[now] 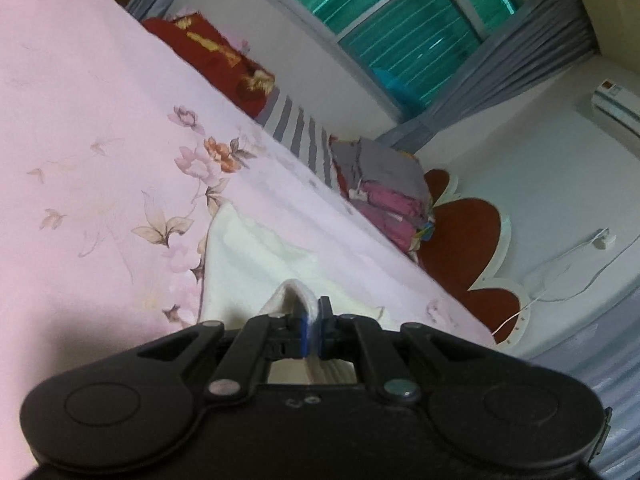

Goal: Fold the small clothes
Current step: 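Grasp the hem end with both tools and fold it up toward the collar, then lay the folded hem onto the strip and open both tools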

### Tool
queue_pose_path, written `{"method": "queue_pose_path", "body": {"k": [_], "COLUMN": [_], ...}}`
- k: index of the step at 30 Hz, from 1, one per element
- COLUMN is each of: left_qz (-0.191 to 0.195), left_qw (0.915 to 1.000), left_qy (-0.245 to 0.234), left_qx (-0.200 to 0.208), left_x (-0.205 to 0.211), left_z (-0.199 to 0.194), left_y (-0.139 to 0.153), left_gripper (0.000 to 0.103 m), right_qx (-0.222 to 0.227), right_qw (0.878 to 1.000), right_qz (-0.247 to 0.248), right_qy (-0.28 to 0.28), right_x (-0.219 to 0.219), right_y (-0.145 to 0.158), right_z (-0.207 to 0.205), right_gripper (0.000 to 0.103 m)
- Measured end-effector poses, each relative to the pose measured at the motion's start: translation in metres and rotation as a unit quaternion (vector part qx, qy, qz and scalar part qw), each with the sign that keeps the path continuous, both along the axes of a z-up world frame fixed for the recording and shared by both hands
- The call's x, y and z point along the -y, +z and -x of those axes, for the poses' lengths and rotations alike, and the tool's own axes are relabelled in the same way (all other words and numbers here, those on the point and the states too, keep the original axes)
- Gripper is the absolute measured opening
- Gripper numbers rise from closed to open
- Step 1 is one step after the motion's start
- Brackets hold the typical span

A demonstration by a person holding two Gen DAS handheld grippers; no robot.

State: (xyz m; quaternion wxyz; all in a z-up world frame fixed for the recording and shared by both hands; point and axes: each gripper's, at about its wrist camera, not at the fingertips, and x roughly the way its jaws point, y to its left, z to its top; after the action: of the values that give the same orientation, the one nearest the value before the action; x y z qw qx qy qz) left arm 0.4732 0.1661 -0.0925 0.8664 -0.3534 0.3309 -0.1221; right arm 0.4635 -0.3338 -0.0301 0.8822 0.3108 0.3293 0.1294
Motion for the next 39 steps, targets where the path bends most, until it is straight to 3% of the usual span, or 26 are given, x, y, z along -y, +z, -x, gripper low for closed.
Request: {"method": "queue_pose_path", "body": {"k": [13, 18, 19, 20, 22, 23, 24, 25, 26, 29, 31, 33, 35, 39], "left_qz": [0.001, 0.011, 0.016, 0.02, 0.033, 0.038, 0.04, 0.039, 0.038, 0.028, -0.006, -0.068, -0.12, -0.211], "left_qw": [0.9986, 0.9977, 0.9978, 0.9979, 0.9981, 0.9982, 0.9983, 0.9986, 0.9988, 0.9992, 0.9992, 0.9959, 0.9881, 0.967], "left_qy": [-0.021, -0.034, -0.037, -0.037, -0.037, -0.037, -0.035, -0.032, -0.03, -0.03, -0.038, -0.061, -0.096, -0.143], "left_qx": [-0.049, -0.057, -0.053, -0.05, -0.037, -0.029, -0.024, -0.017, -0.011, -0.005, 0.009, 0.005, -0.002, -0.016], "left_x": [0.005, 0.007, 0.007, 0.007, 0.006, 0.007, 0.008, 0.008, 0.009, 0.01, 0.012, 0.019, 0.029, 0.05], "left_z": [-0.071, -0.086, -0.088, -0.091, -0.093, -0.094, -0.096, -0.097, -0.1, -0.106, -0.106, -0.111, -0.117, -0.124], "left_y": [-0.045, -0.056, -0.058, -0.059, -0.061, -0.061, -0.061, -0.06, -0.058, -0.052, -0.044, -0.039, -0.04, -0.043], "left_gripper": [0.004, 0.006, 0.009, 0.022, 0.038, 0.053, 0.06, 0.069, 0.071, 0.069, 0.066, 0.063, 0.048, 0.037], "right_qx": [-0.058, -0.076, -0.077, -0.077, -0.078, -0.08, -0.079, -0.065, -0.041, -0.031, -0.02, -0.018, -0.026, -0.043], "right_qw": [0.997, 0.996, 0.997, 0.997, 0.997, 0.997, 0.997, 0.997, 0.998, 0.999, 0.998, 0.998, 0.996, 0.991], "right_qz": [-0.029, -0.009, -0.006, -0.004, 0.003, 0.008, 0.016, 0.026, 0.036, 0.022, 0.031, 0.047, 0.078, 0.129], "right_qy": [-0.036, -0.033, -0.031, -0.03, -0.021, -0.017, -0.018, -0.029, -0.04, -0.039, -0.047, -0.038, -0.017, 0.017], "right_x": [0.011, 0.008, 0.007, 0.007, 0.004, 0.002, 0.001, 0.001, 0.0, 0.004, 0.006, 0.006, 0.0, -0.012], "right_y": [-0.047, -0.057, -0.059, -0.06, -0.061, -0.061, -0.061, -0.059, -0.055, -0.054, -0.051, -0.051, -0.053, -0.064], "right_z": [-0.058, -0.077, -0.079, -0.082, -0.086, -0.089, -0.091, -0.09, -0.088, -0.095, -0.095, -0.095, -0.097, -0.103], "right_gripper": [0.003, 0.003, 0.003, 0.004, 0.005, 0.02, 0.065, 0.086, 0.094, 0.092, 0.086, 0.068, 0.051, 0.048]}}
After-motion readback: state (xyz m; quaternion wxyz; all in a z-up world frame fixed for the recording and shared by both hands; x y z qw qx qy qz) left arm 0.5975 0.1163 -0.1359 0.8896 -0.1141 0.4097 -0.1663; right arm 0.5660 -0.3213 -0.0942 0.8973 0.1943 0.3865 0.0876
